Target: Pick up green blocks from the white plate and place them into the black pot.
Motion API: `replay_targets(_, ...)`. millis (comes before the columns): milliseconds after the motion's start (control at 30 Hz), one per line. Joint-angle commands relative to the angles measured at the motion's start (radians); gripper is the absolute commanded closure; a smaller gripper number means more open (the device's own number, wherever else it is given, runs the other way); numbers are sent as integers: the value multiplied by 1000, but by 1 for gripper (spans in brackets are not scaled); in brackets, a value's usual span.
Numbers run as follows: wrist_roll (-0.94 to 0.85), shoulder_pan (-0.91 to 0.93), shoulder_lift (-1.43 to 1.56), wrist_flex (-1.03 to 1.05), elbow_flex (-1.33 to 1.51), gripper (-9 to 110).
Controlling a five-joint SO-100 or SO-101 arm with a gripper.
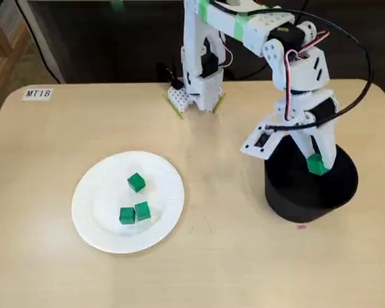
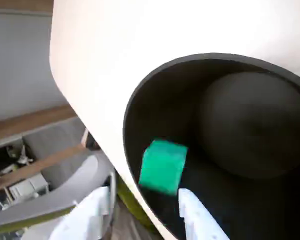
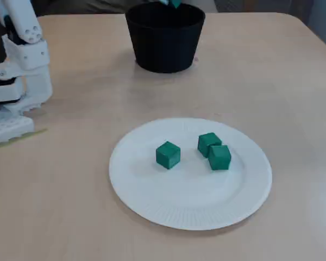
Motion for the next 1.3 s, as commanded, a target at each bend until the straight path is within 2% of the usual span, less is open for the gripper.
replay_targets(0, -26, 28, 20, 26, -34, 78)
replay_targets(67, -40, 41, 21, 43, -44, 84)
replay_targets(167, -23, 67, 26, 51, -48, 104)
replay_targets(333, 52, 206, 87, 212, -51, 104)
replay_targets(433, 147, 350, 141, 350, -51, 104)
replay_targets(700, 345, 732, 169, 560, -54, 104)
replay_targets(1033, 365, 1046, -52, 594, -48, 104)
replay_targets(1267, 256, 1100, -104, 561, -54, 78)
